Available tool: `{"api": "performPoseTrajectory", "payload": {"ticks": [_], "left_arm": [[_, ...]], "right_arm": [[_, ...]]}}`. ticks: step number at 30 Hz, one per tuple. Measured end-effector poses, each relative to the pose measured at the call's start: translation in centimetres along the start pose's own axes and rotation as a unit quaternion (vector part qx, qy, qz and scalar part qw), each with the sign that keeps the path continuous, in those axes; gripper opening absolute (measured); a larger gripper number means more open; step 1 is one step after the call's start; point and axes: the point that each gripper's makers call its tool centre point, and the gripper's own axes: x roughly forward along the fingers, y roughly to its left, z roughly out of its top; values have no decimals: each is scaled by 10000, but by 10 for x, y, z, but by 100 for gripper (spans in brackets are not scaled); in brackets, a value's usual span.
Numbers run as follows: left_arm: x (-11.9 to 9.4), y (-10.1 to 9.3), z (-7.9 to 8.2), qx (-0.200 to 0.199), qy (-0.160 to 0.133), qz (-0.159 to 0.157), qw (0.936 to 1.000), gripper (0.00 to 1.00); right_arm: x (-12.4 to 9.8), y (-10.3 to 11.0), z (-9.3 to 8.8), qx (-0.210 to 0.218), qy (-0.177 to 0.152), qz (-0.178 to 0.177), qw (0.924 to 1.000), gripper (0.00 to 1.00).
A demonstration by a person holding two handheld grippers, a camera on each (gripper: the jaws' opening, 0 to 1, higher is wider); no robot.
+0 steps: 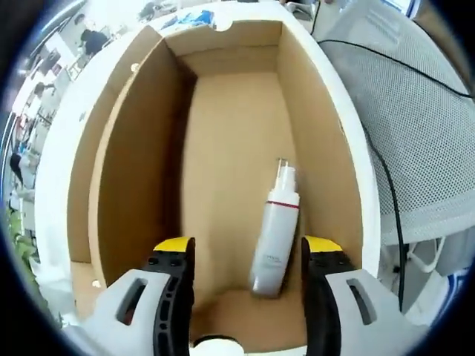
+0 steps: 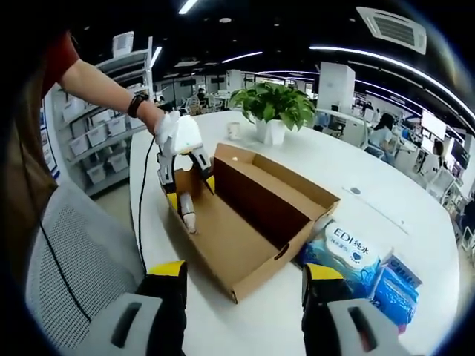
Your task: Operate the shoe box by opening the lid, removing the specified soft item, and placing it in the target area until the item is outside and the box remains undamaged.
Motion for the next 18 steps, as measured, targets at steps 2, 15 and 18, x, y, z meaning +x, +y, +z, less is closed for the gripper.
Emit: {"api": "performPoseTrajectory", "payload": {"ticks": [2, 15, 18], "left_arm": [[1, 1, 2, -22, -41, 2, 10000, 55], [16, 4, 0, -30, -44, -18, 10000, 49], [22, 1, -3, -72, -24, -65, 10000, 43]], "right_arm": [[-1, -1, -1, 4, 6, -3, 10000, 61], [-3, -2, -4, 48, 39, -35, 10000, 60], [-3, 0, -6, 3, 86, -19, 10000, 60]]}}
